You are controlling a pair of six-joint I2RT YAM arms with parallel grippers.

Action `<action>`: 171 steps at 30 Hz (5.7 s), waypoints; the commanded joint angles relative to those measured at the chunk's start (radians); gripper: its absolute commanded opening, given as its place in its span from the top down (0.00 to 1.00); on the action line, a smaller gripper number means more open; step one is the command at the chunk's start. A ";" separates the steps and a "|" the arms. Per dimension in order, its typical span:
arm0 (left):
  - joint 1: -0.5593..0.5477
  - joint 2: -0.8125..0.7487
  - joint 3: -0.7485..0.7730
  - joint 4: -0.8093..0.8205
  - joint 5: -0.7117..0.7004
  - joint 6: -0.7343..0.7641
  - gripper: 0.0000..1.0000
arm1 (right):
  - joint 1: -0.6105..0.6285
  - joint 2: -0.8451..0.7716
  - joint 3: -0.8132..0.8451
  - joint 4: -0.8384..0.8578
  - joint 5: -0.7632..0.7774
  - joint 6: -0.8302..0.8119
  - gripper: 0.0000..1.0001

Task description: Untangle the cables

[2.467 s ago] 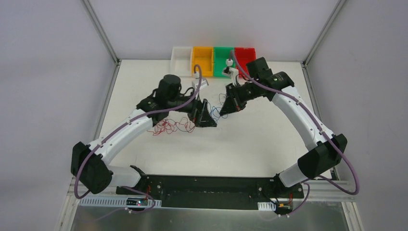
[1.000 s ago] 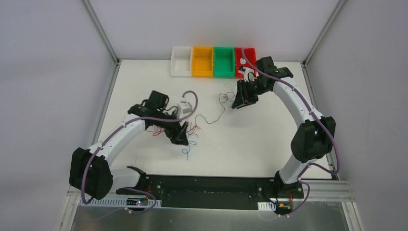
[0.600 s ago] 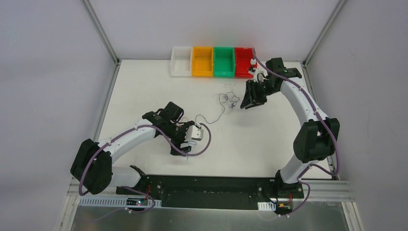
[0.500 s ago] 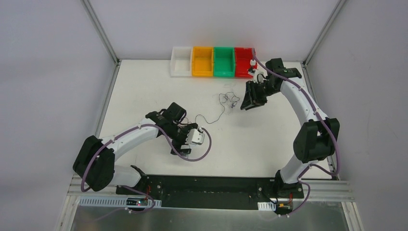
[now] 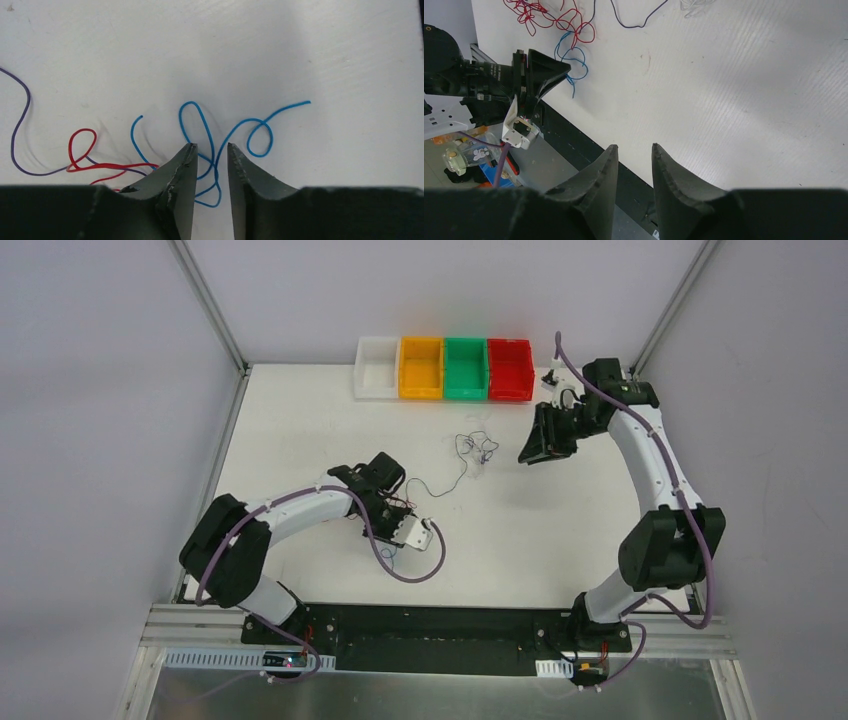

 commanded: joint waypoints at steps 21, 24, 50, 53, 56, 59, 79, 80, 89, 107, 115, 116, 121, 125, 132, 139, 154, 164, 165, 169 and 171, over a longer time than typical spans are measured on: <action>0.280 0.222 1.139 -0.506 0.062 -0.831 1.00 | -0.080 -0.051 0.126 -0.084 -0.054 -0.003 0.71; 0.348 0.393 1.350 -0.416 -0.118 -0.989 1.00 | -0.088 -0.041 0.124 -0.083 -0.050 0.002 0.71; 0.534 0.934 1.666 0.406 -0.255 -1.256 0.60 | -0.093 0.043 0.150 -0.061 -0.022 0.009 0.69; 0.547 0.847 1.588 0.381 -0.203 -1.267 0.44 | -0.093 0.061 0.166 -0.061 -0.025 -0.005 0.69; 0.569 0.710 1.452 0.307 -0.135 -1.279 0.33 | -0.087 0.078 0.176 -0.062 -0.025 -0.035 0.68; 0.612 0.559 1.277 0.193 -0.004 -1.316 0.25 | -0.059 0.100 0.181 -0.036 -0.016 -0.044 0.66; 0.880 0.047 0.332 -0.225 0.273 -1.317 0.24 | 0.499 0.438 0.263 0.349 0.090 0.014 0.32; 0.887 0.043 0.320 -0.230 0.257 -1.308 0.27 | 0.522 0.456 0.270 0.379 0.093 0.032 0.32; 0.905 0.254 0.426 -0.194 0.230 -1.313 0.46 | 0.675 0.580 0.370 0.583 0.081 0.250 0.28; 0.886 0.457 0.463 -0.098 0.217 -1.340 0.38 | 0.813 0.749 0.392 0.725 0.257 0.344 0.38; 0.819 0.461 0.383 -0.061 0.258 -1.375 0.78 | 0.786 0.661 0.251 0.725 0.202 0.299 0.95; 0.822 0.447 0.378 -0.056 0.259 -1.383 0.87 | 0.775 0.639 0.227 0.717 0.199 0.283 1.00; 0.867 0.355 0.367 -0.042 0.206 -1.372 1.00 | 0.703 0.500 0.065 0.646 0.172 0.226 1.00; 0.928 0.322 0.385 -0.039 0.162 -1.357 1.00 | 0.653 0.374 -0.084 0.558 0.159 0.139 1.00; 1.033 0.349 0.485 -0.053 0.157 -1.333 1.00 | 0.541 0.202 -0.304 0.365 0.185 -0.045 1.00; 0.854 0.369 0.510 -0.082 0.428 -1.237 0.35 | 0.502 0.177 -0.335 0.346 0.159 -0.084 1.00; 0.351 0.709 0.738 0.134 0.467 -1.374 0.25 | 0.493 0.199 -0.370 0.382 0.212 -0.143 1.00; 0.274 0.707 0.544 0.280 0.553 -1.515 0.37 | 0.450 0.185 -0.385 0.385 0.208 -0.136 1.00; 0.276 0.701 0.524 0.280 0.544 -1.516 0.43 | 0.447 0.181 -0.390 0.385 0.206 -0.134 1.00; 0.306 0.670 0.498 0.281 0.544 -1.549 0.85 | 0.439 0.156 -0.408 0.373 0.214 -0.133 1.00; 0.359 0.632 0.493 0.281 0.526 -1.569 1.00 | 0.429 0.136 -0.428 0.360 0.225 -0.145 1.00</action>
